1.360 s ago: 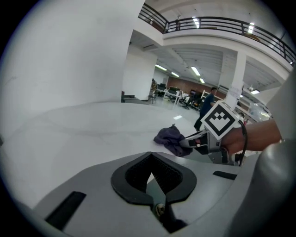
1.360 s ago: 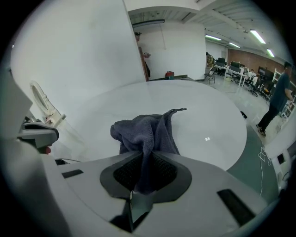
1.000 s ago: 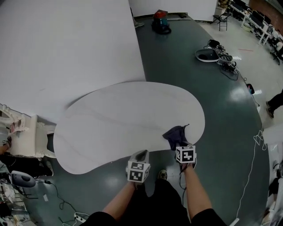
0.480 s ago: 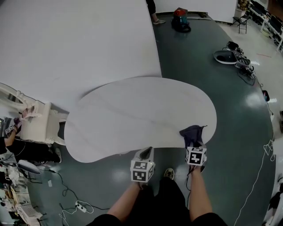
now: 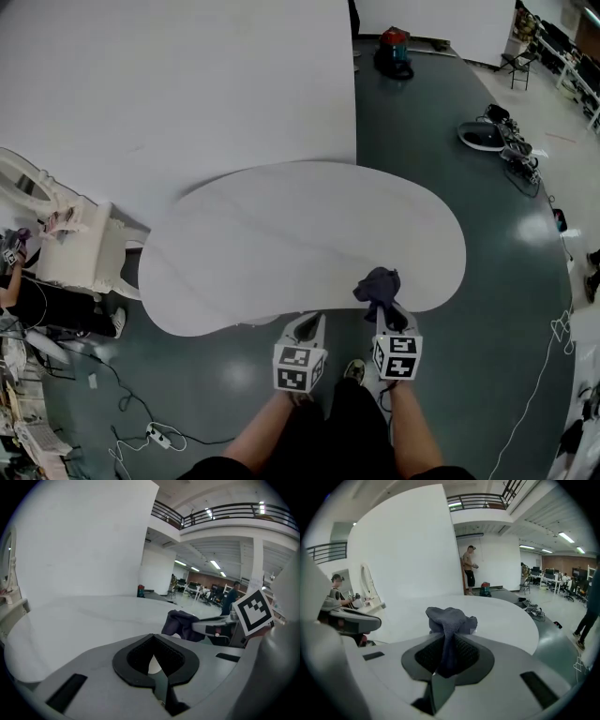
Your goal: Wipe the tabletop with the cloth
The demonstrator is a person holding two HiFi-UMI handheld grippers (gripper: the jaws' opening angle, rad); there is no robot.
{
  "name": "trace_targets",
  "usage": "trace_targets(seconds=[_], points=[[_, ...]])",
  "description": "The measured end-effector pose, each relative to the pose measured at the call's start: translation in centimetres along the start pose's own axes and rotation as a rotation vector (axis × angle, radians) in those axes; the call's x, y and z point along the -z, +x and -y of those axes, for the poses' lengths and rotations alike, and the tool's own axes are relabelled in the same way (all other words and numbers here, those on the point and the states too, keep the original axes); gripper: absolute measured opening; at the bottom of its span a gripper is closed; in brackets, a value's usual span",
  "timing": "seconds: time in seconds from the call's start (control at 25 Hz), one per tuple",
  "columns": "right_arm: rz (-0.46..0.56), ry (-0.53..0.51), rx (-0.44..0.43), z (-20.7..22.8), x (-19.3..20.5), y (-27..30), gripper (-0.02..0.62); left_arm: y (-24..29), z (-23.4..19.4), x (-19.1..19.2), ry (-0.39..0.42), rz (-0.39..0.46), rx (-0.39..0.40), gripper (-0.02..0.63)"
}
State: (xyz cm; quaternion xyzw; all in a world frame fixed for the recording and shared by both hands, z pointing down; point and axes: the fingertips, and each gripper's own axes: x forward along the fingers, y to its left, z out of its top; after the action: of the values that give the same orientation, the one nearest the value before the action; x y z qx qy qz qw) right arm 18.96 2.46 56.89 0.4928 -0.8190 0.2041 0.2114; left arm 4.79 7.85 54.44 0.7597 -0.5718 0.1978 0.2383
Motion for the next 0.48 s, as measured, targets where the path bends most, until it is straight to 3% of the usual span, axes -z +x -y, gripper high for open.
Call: trace_targets(seconds=[0.24,0.48], points=[[0.074,-0.059,-0.064,-7.2,-2.0,-3.4,0.043,-4.4,-2.2,1.3,0.024,0.02,-0.015,0.006],[0.191,-0.114,-0.04,-13.4,-3.9,-7.8,0.043,-9.9,-3.4,0.8,0.072,0.119,-0.002,0.006]])
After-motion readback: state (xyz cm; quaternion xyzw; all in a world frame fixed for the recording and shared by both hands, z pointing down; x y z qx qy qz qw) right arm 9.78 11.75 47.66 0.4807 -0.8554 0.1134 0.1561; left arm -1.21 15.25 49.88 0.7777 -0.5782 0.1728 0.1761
